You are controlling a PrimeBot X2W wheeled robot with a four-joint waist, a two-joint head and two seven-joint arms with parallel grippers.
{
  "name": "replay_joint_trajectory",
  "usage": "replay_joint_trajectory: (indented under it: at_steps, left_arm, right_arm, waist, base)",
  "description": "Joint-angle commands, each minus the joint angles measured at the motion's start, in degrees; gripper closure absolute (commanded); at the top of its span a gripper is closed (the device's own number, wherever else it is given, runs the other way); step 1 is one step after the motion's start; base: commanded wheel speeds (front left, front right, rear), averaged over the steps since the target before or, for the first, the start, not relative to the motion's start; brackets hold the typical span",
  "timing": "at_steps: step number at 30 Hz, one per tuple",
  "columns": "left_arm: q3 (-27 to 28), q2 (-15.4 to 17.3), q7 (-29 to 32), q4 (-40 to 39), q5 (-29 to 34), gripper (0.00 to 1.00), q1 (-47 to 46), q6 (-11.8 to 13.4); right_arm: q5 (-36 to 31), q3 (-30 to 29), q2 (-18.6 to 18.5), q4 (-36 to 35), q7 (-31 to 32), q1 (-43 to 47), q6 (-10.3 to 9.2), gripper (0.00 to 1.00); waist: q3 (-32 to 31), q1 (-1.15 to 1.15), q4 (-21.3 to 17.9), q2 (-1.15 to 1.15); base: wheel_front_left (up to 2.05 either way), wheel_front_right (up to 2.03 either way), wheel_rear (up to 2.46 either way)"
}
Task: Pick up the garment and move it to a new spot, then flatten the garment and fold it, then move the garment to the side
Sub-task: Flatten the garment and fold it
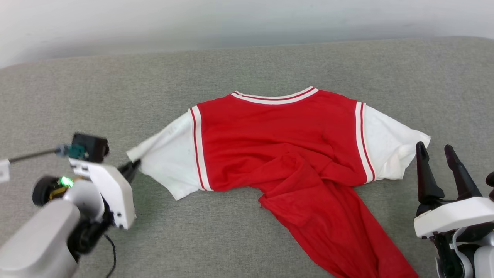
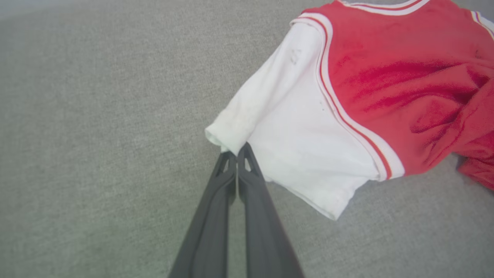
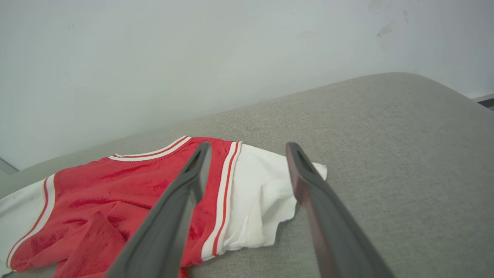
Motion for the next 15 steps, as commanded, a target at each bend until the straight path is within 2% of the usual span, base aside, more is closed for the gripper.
replay_joint_trajectory:
  at_steps: [1,2,3,4,6,10,12,15]
  left_arm:
    - [0.0,-0.59,-1.53,-0.48,-0.36,1.0,2.47,0.71]
    - [-0.25,-0.72,-2.26,-0.59,-0.08,0.75,3.28,0.92]
    - [-0.36,-0.91,-3.32,-0.68,0.47,0.22,3.81,1.24]
    - [-0.31,-1.54,-4.5,-0.9,0.54,0.0,4.27,1.3]
    - [0.18,-2.85,-7.14,-1.52,0.1,0.0,5.06,0.62]
    - [2.11,-3.53,-14.39,-2.7,1.98,0.0,5.47,2.24]
    - [3.03,-3.96,-19.14,-4.67,3.13,0.0,5.95,2.12]
    - [5.06,-3.33,-24.47,-7.92,5.44,0.0,6.83,4.16]
  right_arm:
    - [0.38,0.25,0.06,-0.01,0.29,0.34,-0.01,0.0]
    - [0.33,0.62,0.06,0.0,0.45,0.18,-0.01,0.0]
    - [0.3,0.96,0.05,-0.02,0.59,0.04,-0.01,0.0]
    - [0.23,1.15,0.04,-0.11,0.89,-0.02,-0.02,0.0]
    - [-0.04,1.19,0.04,-0.46,1.38,-0.02,-0.01,0.0]
    - [-1.43,1.02,0.05,-1.23,4.8,-0.56,-0.01,0.0]
    - [-2.89,1.0,0.04,-2.37,7.76,-0.95,-0.02,0.0]
    - [-4.48,0.2,-1.35,-4.47,14.63,-1.82,-0.02,0.0]
  waist:
    - [-0.23,0.0,0.66,0.0]
    - [-0.33,0.0,0.87,0.0]
    - [-0.4,0.0,1.05,0.0]
    - [-0.51,0.0,1.3,0.0]
    - [-0.75,0.0,1.83,0.0]
    - [-1.52,0.0,2.78,0.0]
    - [-1.86,0.0,3.39,0.0]
    - [-1.86,0.0,4.82,0.0]
  base:
    - [0.0,0.0,0.0]
    - [0.0,0.0,0.0]
    - [0.0,0.0,0.0]
    - [0.0,0.0,0.0]
    - [0.0,0.0,0.0]
    - [0.0,0.0,0.0]
    - [0.0,0.0,0.0]
    - [0.0,0.0,0.0]
